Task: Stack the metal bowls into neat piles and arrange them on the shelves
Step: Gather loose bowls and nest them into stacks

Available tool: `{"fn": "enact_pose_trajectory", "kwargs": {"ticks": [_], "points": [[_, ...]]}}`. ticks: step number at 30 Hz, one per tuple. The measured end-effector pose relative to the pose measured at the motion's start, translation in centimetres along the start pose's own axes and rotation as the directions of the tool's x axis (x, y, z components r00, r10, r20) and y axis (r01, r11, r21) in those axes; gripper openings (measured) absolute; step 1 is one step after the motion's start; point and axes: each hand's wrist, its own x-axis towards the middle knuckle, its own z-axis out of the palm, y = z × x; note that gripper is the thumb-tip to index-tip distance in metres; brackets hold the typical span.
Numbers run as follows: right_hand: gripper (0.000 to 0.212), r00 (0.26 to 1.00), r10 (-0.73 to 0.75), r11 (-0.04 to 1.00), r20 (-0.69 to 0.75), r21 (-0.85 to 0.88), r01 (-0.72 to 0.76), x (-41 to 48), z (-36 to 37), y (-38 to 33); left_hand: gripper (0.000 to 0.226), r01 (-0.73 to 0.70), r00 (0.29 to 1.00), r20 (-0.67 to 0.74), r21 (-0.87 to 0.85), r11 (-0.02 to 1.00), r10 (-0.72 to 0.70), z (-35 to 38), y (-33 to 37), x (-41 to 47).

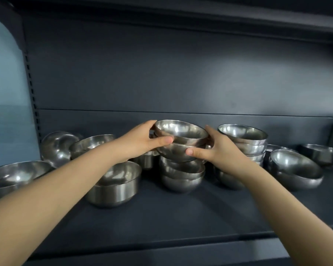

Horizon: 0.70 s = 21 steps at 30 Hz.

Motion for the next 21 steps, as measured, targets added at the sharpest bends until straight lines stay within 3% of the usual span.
{"fn": "enact_pose_trajectory", "kwargs": {"ticks": [4, 8, 10, 14, 18, 21], "points": [[0.108, 0.994, 0.03, 0.999, 0.108, 0.033, -0.033, 1.1, 0.2, 2.5, 0.074, 0.074, 0.996, 0.043, 0.026, 0.997, -0.075, 1.5, -1.1, 1.5], [0.112, 0.98, 0.071, 0.995, 0.188, 0.059, -0.083, 1.1, 1.5, 4.4, 0.044, 0.133, 0.976, 0.163, 0.096, 0.986, -0.147, 2.8, -2.5, 1.5], [0.114, 0.976, 0.072, 0.993, 0.206, 0.077, -0.09, 1.0, 1.9, 4.9, 0.05, 0.138, 0.972, 0.178, 0.1, 0.985, -0.154, 3.1, -2.9, 1.6], [0.109, 0.967, 0.102, 0.983, 0.233, 0.123, -0.133, 1.1, 1.8, 5.3, 0.032, 0.192, 0.965, 0.168, 0.064, 0.979, -0.2, 3.3, -3.0, 1.8], [0.095, 0.965, 0.105, 0.981, 0.24, 0.132, -0.14, 1.4, 1.6, 5.3, 0.085, 0.247, 0.956, 0.166, -0.002, 0.969, -0.243, 3.1, -3.7, 1.7], [0.094, 0.961, 0.113, 0.984, 0.253, 0.104, -0.143, 1.5, 1.7, 5.7, 0.07, 0.245, 0.954, 0.181, -0.005, 0.97, -0.24, 3.3, -3.6, 1.6]]}}
